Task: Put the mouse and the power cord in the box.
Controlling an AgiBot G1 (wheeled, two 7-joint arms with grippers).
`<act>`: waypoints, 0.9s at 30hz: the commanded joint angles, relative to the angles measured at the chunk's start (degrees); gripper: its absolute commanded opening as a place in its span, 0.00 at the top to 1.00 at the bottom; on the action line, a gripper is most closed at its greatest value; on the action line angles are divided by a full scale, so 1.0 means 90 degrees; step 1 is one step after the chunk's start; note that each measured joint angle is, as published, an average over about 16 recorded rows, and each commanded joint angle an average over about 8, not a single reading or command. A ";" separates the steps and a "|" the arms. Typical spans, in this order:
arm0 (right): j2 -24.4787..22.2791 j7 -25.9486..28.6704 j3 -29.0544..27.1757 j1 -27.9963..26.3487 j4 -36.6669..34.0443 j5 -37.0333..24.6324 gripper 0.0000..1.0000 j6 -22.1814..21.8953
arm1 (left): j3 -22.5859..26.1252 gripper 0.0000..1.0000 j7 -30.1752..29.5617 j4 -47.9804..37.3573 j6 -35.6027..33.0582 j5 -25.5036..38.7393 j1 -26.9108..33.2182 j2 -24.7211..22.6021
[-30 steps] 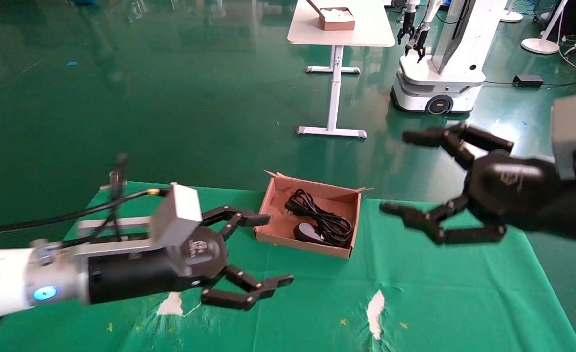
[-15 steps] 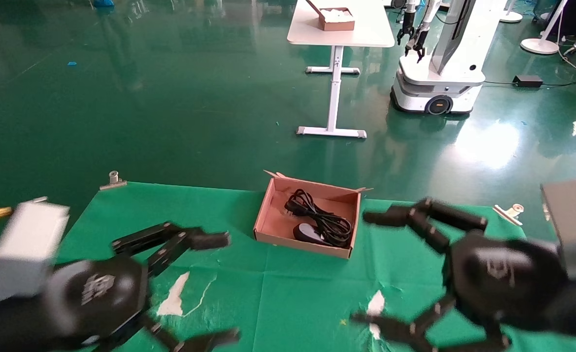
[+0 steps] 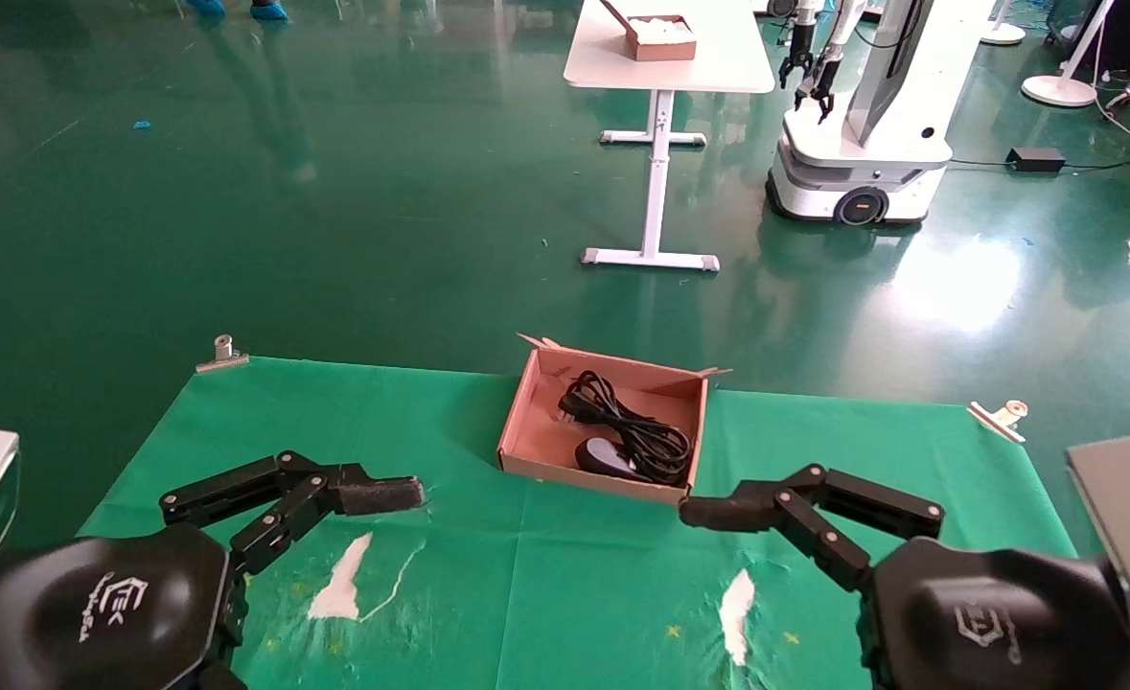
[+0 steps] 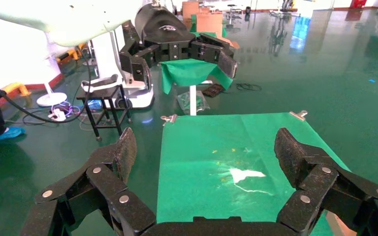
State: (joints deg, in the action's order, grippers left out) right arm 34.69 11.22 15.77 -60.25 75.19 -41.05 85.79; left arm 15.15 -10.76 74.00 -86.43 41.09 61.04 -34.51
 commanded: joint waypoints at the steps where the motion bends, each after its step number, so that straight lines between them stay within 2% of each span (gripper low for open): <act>1: 0.0003 -0.0012 0.0000 -0.0023 -0.0032 -0.0007 0.00 -0.0002 | 0.0017 0.00 0.0000 -0.0008 0.0014 0.0012 0.0009 -0.0010; 27: 0.0032 -0.0055 0.0025 -0.0141 -0.0178 -0.0085 0.00 -0.0009 | 0.0086 0.00 0.0003 -0.0044 0.0075 0.0076 0.0050 -0.0049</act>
State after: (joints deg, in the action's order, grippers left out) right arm 34.99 10.72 15.99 -61.52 73.60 -41.81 85.70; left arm 15.91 -10.74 73.60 -85.76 41.77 61.49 -34.95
